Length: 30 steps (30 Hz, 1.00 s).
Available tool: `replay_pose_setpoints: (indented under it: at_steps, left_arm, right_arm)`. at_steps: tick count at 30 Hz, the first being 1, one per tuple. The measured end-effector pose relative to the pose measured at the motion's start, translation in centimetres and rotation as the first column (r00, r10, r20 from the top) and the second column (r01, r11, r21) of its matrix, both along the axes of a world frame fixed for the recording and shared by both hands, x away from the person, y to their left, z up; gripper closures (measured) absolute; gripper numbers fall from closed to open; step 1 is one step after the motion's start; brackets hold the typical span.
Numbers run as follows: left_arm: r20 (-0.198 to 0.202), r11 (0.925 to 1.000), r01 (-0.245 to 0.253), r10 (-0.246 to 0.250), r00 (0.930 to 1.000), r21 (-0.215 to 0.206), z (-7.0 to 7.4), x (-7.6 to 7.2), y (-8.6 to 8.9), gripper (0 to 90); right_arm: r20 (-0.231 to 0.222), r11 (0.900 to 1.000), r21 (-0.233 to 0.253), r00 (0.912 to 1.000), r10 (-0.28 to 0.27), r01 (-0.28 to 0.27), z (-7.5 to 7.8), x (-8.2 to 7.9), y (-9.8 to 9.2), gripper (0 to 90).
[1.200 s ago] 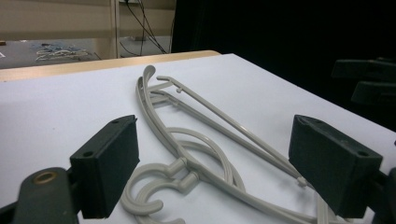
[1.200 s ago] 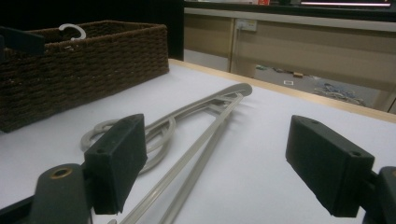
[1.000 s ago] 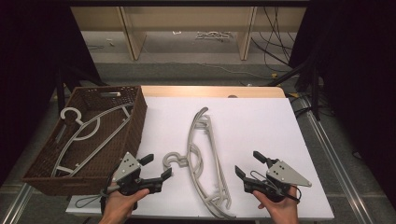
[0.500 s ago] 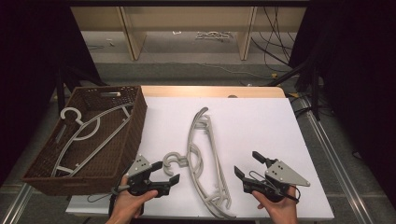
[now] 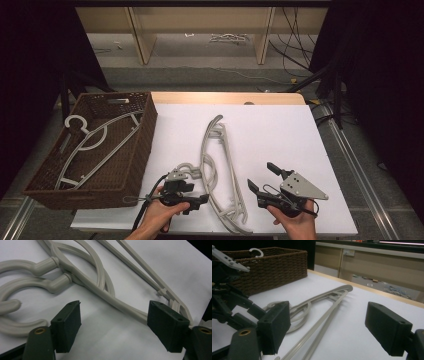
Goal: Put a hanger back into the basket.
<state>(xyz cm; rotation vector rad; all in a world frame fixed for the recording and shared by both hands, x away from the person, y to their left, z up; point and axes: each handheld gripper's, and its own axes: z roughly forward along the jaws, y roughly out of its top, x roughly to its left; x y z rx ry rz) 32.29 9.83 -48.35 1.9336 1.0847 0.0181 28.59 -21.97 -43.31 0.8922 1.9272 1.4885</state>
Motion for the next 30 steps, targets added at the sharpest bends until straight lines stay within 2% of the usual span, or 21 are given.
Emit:
replay_pose_setpoints:
  at_steps: [2,3,5,6,9,11,12,13,14,17,18,20,22,23,25,27,28,29,30]
  left_arm:
    - [-0.022,0.9999,-0.010,0.009,0.9997,-0.014,-0.1,0.4,-0.3,28.4]
    - [-0.035,0.9997,-0.008,0.007,0.9994,-0.022,-0.1,0.7,-0.3,29.6]
    - [-0.051,0.9994,-0.025,0.024,0.9984,-0.023,-0.2,1.0,-0.5,31.0]
    - [-0.061,0.9994,-0.022,0.020,0.9979,-0.027,-0.2,1.3,-0.6,31.8]
    - [-0.065,0.9995,-0.025,0.027,0.9976,0.020,-0.1,1.8,-0.8,34.5]
    - [-0.072,0.9993,-0.017,0.019,0.9972,0.034,-0.1,2.2,-0.8,34.8]
    - [-0.075,0.9991,-0.021,0.024,0.9969,0.037,-0.1,2.4,-0.9,35.0]
    - [-0.072,0.9986,-0.012,0.016,0.9972,0.051,-0.1,2.5,-1.0,35.6]
    - [-0.065,0.9984,-0.020,0.023,0.9976,0.054,-0.2,2.6,-1.1,36.0]
    - [-0.074,0.9974,-0.009,0.014,0.9971,0.071,-0.3,2.8,-1.4,38.0]
    - [-0.072,0.9965,-0.014,0.020,0.9972,0.083,-0.4,2.9,-1.5,38.4]
    - [-0.056,0.9950,-0.020,0.026,0.9981,0.098,-0.5,3.0,-1.8,39.9]
    - [-0.034,0.9901,-0.004,0.009,0.9994,0.140,-0.4,3.0,-2.2,40.2]
    - [-0.012,0.9875,-0.004,0.006,0.9999,0.157,-0.4,3.0,-2.5,40.6]
    - [0.004,0.9816,0.009,-0.010,0.9999,0.191,-0.4,3.0,-2.8,41.9]
    - [0.000,0.9822,0.003,-0.003,1.0000,0.188,-0.3,3.2,-2.6,44.5]
    - [-0.011,0.9864,-0.007,0.009,0.9999,0.164,-0.4,3.2,-2.6,47.7]
    - [-0.022,0.9862,-0.005,0.009,0.9997,0.165,-0.4,3.4,-2.4,47.7]
    - [-0.034,0.9863,-0.015,0.021,0.9992,0.164,-0.3,3.5,-2.3,51.3]
  right_arm:
    - [0.000,1.000,0.001,1.0000,0.000,0.000,0.0,0.0,0.0,21.4]
    - [-0.010,1.000,-0.019,0.9999,-0.007,0.007,0.1,-0.1,-0.1,21.4]
    - [0.013,1.000,-0.017,0.9999,-0.010,0.010,0.1,0.0,-0.1,21.4]
    - [0.007,1.000,-0.010,1.0000,-0.005,0.005,0.1,0.0,-0.1,21.4]
    - [0.006,1.000,0.006,1.0000,0.002,-0.002,0.0,0.1,0.1,21.5]
    - [0.001,1.000,0.003,1.0000,0.004,-0.004,0.0,0.1,0.1,21.4]
    - [0.016,1.000,-0.011,0.9999,0.002,-0.002,0.0,0.2,0.0,21.5]
    - [-0.006,1.000,-0.029,1.0000,-0.005,0.005,0.2,0.0,-0.1,21.4]
    - [0.003,1.000,-0.009,1.0000,-0.003,0.003,0.1,0.0,0.0,21.5]
    - [-0.003,1.000,-0.022,1.0000,-0.005,0.005,0.1,0.0,0.0,21.5]
    - [0.019,0.999,-0.033,0.9998,-0.001,0.002,0.1,0.1,-0.1,21.5]
    - [0.005,1.000,0.003,1.0000,0.003,-0.003,0.0,0.1,0.1,21.4]
    - [0.026,1.000,-0.018,0.9997,0.001,-0.001,0.1,0.3,-0.1,21.5]
    - [-0.004,1.000,-0.019,1.0000,-0.001,0.001,0.0,0.1,0.0,21.5]
    - [-0.003,1.000,-0.023,1.0000,-0.004,0.004,0.0,0.1,0.0,21.5]
    - [-0.001,1.000,-0.021,1.0000,-0.002,0.002,0.0,0.2,0.1,21.6]
    - [0.007,1.000,-0.024,1.0000,0.000,0.000,0.0,0.3,0.1,21.7]
    - [0.007,1.000,-0.024,1.0000,0.000,0.000,0.0,0.3,0.1,21.7]
    - [-0.007,1.000,-0.006,1.0000,0.004,-0.004,-0.1,0.3,0.1,21.6]
